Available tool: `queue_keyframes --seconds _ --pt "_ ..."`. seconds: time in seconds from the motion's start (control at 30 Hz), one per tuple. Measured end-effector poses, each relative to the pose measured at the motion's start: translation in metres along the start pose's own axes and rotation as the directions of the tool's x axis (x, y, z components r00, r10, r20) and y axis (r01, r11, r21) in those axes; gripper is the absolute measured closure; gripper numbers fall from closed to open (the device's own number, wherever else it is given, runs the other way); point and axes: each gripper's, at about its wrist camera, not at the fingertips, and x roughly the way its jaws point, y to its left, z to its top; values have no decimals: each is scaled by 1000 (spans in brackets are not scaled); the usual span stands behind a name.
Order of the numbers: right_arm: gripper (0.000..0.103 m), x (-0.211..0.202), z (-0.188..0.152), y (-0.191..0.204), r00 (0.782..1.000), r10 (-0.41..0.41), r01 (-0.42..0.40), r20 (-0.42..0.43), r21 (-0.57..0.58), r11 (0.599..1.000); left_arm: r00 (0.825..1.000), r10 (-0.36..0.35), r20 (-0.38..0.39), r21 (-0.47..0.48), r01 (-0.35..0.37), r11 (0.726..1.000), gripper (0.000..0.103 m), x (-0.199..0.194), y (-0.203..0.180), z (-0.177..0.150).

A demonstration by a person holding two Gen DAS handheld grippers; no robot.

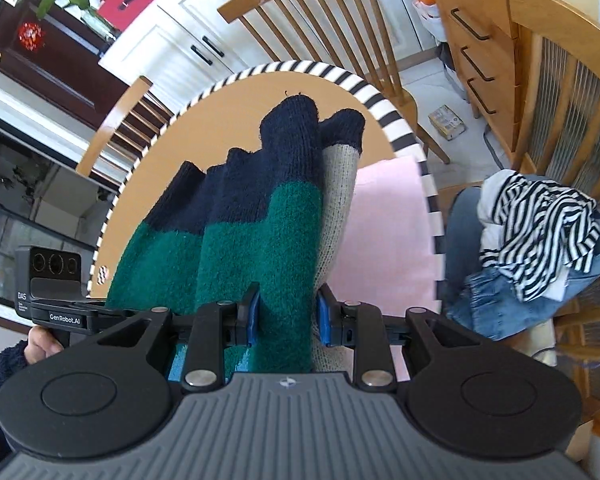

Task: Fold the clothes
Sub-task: 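Lower the folded cardigan onto the pink towel with both grippers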

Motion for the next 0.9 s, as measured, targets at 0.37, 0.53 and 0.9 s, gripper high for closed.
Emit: queue_keyframes --seconds 0.37,0.53,0.9 --pt "75 19 10 -46 997 27 -28 -65 -15 999 997 70 30 -72 -68 995 69 29 25 -3" --pt "75 47 4 -63 997 -16 17 -81 2 1000 989 144 12 -116 -142 983 68 50 51 -9" --pt "59 74 -15 -81 991 -118 122 -63 63 991 984 179 -22 -196 -180 964 55 52 85 -15"
